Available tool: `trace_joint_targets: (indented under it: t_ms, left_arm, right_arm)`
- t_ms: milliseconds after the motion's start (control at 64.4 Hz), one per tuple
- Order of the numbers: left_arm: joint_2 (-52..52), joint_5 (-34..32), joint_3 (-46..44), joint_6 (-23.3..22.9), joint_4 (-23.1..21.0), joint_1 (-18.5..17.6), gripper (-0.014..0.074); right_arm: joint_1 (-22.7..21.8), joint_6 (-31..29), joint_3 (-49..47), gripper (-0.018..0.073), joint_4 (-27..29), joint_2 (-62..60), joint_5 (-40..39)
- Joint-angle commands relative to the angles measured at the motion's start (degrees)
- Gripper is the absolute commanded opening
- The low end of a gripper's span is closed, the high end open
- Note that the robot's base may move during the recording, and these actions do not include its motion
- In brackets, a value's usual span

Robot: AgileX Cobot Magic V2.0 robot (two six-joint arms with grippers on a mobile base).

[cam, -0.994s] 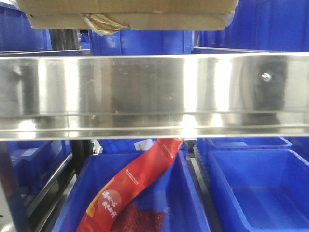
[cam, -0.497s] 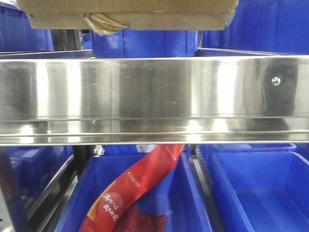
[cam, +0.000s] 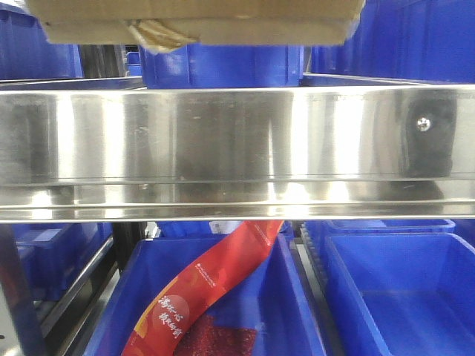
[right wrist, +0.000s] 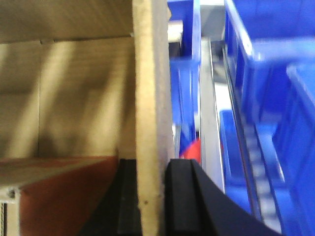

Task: Stack two boxes on right shelf middle
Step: 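Push the held box stack forward onto the middle shelf level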

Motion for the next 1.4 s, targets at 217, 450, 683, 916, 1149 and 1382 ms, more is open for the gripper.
trace_joint_targets:
  t_ms: [217, 450, 683, 916, 1149, 1382]
  left_arm:
    - [-0.64, -0.54, -3.45, 9.07, -12.47, 0.69, -0.0111]
    - [-0.64, -0.54, 0.71, 9.07, -13.58, 0.69, -0.0111]
    - [-0.64, -0.54, 6.66, 9.07, -15.66, 0.69, -0.0111]
    - [-0.64, -0.54, 7.32, 9.07, -14.39, 0.69, 0.0015]
    - [-0.64, -0.54, 6.92, 8.85, -12.85, 0.69, 0.0430]
    - [-1.71, -0.54, 3.25, 8.85, -12.96, 0.69, 0.0293]
  right_arm:
    - [3.36, 2.12, -5.16, -0.0151, 3.09, -1.50, 10.76]
    - [4.11, 3.46, -5.16, -0.0151, 1.09, 0.80, 18.27]
    - [4.11, 3.46, -5.16, -0.0151, 1.65, 2.64, 18.39]
    - [4.11, 3.36, -5.16, 0.0164, 2.56, 4.61, 18.39]
    - [4.11, 3.27, -5.42, 0.0434, 2.35, 4.99, 18.39]
    - [4.11, 1.03, -5.52, 0.0433, 1.74, 1.84, 18.39]
